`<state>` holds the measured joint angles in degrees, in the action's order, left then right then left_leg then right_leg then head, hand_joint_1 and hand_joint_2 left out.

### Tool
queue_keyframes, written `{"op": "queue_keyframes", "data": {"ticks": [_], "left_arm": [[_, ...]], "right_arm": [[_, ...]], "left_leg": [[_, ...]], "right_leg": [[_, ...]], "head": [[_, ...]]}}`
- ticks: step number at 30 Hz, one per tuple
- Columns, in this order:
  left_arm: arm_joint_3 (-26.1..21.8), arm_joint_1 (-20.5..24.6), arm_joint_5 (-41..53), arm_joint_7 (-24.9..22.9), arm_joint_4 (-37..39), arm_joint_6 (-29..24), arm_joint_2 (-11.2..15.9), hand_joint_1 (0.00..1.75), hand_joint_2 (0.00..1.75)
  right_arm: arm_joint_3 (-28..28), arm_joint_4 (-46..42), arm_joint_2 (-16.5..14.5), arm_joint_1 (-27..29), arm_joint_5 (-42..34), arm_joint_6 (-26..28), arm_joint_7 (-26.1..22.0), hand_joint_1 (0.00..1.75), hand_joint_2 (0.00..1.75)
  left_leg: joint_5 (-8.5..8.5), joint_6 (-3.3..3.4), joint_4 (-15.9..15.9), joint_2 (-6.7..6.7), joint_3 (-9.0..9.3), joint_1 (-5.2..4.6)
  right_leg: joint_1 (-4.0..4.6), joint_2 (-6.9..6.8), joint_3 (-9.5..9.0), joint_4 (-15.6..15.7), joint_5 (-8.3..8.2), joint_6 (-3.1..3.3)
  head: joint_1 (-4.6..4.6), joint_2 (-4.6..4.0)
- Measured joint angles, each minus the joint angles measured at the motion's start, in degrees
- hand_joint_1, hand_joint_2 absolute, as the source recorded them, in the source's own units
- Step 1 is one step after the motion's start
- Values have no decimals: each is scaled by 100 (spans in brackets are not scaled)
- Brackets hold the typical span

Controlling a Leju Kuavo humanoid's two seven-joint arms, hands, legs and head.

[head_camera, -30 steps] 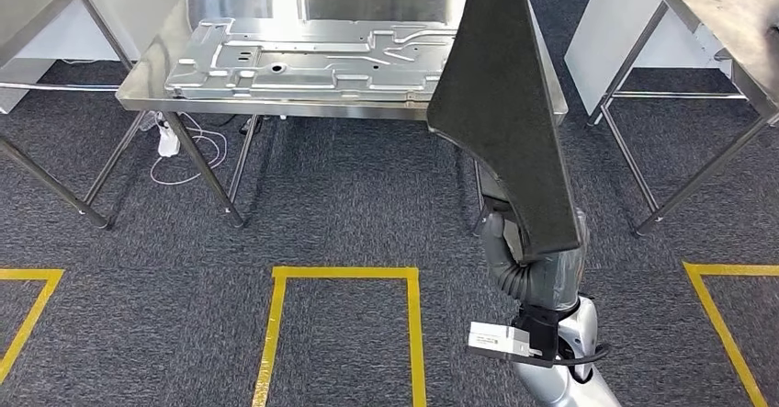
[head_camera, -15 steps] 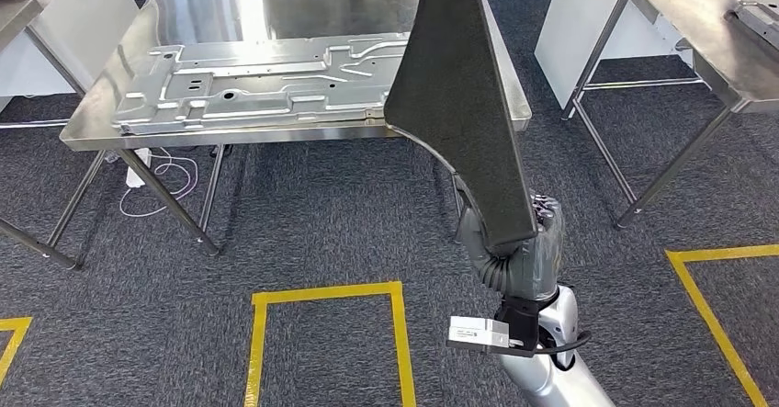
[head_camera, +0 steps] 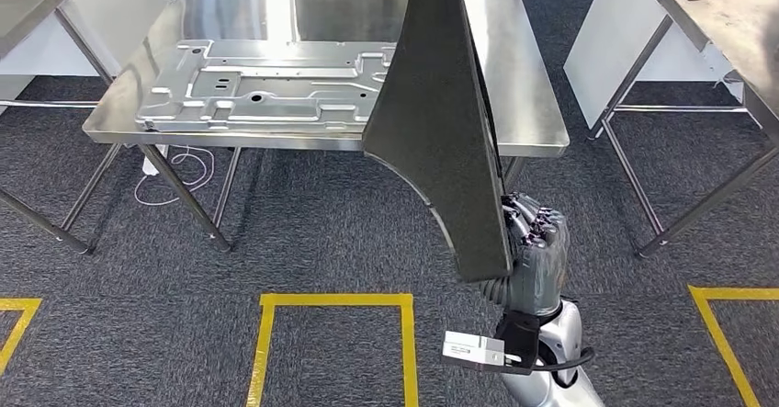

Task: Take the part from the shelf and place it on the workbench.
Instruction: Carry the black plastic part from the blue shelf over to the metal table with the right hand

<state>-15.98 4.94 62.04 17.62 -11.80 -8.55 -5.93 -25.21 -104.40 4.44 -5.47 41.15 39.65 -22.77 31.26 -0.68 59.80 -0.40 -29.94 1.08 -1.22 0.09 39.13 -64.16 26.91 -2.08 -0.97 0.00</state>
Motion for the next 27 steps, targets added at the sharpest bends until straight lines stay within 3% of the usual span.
{"op": "queue_keyframes", "data": {"ticks": [2, 5, 7, 9, 11, 12, 14, 15, 17, 21, 23, 25, 26, 27], "left_arm": [[-1, -13, -4, 5, 2, 1, 28, 0, 175], [-2, -18, -8, 5, 2, 1, 56, 0, 175], [-3, -1, -15, 14, 1, 3, 66, 0, 175], [-7, 44, -28, 30, -3, 6, 67, 0, 175], [-11, 86, -33, 35, -4, 11, 67, 0, 175], [-12, 95, -32, 33, -3, 15, 67, 0, 175], [-13, 79, -26, 28, -2, 33, 67, 0, 175], [-13, 65, -24, 27, 1, 42, 67, 0, 175], [-14, 50, -26, 39, 2, 58, 66, 0, 175], [-19, 52, -24, 63, -2, 75, 43, 0, 175], [-19, 51, -21, 67, -2, 81, 20, 0, 175], [-19, 49, -22, 59, -2, 76, -7, 0, 175], [-19, 47, -26, 54, -2, 68, -21, 0, 175], [-19, 45, -37, 46, -2, 48, -38, 0, 175]], "right_arm": [[11, -1, -14, 43, 17, 0, 2, 168, 175], [37, -2, -39, 87, 33, 0, 36, 168, 175], [46, 2, -57, 88, 45, 0, 51, 168, 175], [49, 26, -76, 86, 54, 0, 55, 168, 175], [49, 68, -91, 85, 60, -1, 61, 168, 175], [50, 90, -95, 81, 63, -1, 65, 168, 175], [52, 126, -102, 58, 67, -2, 73, 168, 175], [55, 145, -104, 40, 69, -2, 75, 168, 175], [64, 178, -108, 12, 70, -2, 82, 168, 175], [81, 207, -112, -69, 74, -1, 98, 168, 175], [102, 222, -105, -143, 71, 0, 118, 168, 175], [151, 249, -80, -183, 56, 0, 154, 168, 175], [191, 263, -59, -186, 35, 0, 170, 168, 175], [245, 273, -31, -183, -5, 0, 178, 168, 175]], "left_leg": [[82, -86, -5, 1, 61, -8], [92, -160, 67, 20, 105, -18], [151, -181, 546, 30, -125, -18], [421, -191, 1273, 33, -542, -32], [598, -183, 1636, 35, -803, -50], [509, -170, 1542, 36, -810, -58], [0, -122, 883, 40, -648, -81], [-174, -90, 560, 46, -578, -101], [-302, -30, 186, 64, -529, -154], [-319, 79, 24, 70, -375, -122], [-296, 121, -23, 71, -284, -91], [-248, 147, -30, 65, -247, -83], [-215, 149, -29, 58, -219, -81], [-173, 144, -29, 48, -173, -76]], "right_leg": [[12, -20, -77, 290, -138, 26], [14, -4, -178, 297, -87, 149], [1, 0, -277, 319, -30, 227], [8, -7, -362, 327, 47, 281], [24, -1, -460, 327, 129, 299], [33, 8, -524, 327, 173, 297], [36, 26, -639, 333, 261, 277], [37, 31, -681, 335, 292, 260], [38, 30, -705, 347, 336, 210], [57, 26, -743, 197, 380, 95], [51, 25, -491, -239, 557, 64], [43, 25, -27, -872, 768, 38], [39, 24, 157, -1050, 782, 27], [38, 24, 253, -1046, 689, 19]], "head": [[-18, 0], [47, 0], [121, 0], [202, 0], [250, 0], [267, 0], [296, 0], [308, 0], [331, 0], [329, 0], [278, 0], [219, 0], [194, 0], [165, 0]]}}
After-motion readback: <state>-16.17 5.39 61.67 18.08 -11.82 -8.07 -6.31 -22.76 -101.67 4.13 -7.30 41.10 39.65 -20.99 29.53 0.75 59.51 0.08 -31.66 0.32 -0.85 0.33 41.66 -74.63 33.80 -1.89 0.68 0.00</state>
